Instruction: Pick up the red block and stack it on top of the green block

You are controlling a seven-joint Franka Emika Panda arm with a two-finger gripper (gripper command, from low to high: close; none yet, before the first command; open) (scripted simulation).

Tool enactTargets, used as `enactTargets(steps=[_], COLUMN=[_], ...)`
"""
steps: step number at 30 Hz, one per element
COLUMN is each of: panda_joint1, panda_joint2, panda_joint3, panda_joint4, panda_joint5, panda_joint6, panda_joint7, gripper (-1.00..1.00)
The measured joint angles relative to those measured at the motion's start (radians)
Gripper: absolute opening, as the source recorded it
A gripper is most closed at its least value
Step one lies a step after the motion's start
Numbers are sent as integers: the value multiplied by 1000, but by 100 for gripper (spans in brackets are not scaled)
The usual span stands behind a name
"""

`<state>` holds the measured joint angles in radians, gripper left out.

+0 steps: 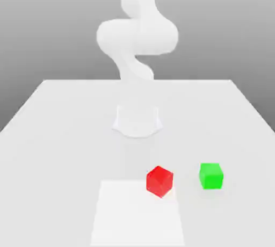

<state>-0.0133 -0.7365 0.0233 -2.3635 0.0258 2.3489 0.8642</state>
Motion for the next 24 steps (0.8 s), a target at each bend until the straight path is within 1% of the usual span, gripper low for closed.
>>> enactTargets(steps=[9, 13, 16, 18, 20, 21, 24], panda_joint1=[-38, -55, -67, -71, -68, -62, 27], panda_joint2=[276, 409, 529, 650, 741, 782, 893], panda_joint3=[120, 186, 235, 243, 224, 204, 89], panda_joint4=[-267, -393, -497, -536, -539, -536, -521], panda_joint5=[77, 94, 88, 35, -43, -86, -192], panda_joint6=[212, 312, 401, 492, 565, 598, 691], panda_joint7=[303, 463, 613, 721, 797, 830, 911], gripper=[0, 0, 0, 0, 0, 0, 0])
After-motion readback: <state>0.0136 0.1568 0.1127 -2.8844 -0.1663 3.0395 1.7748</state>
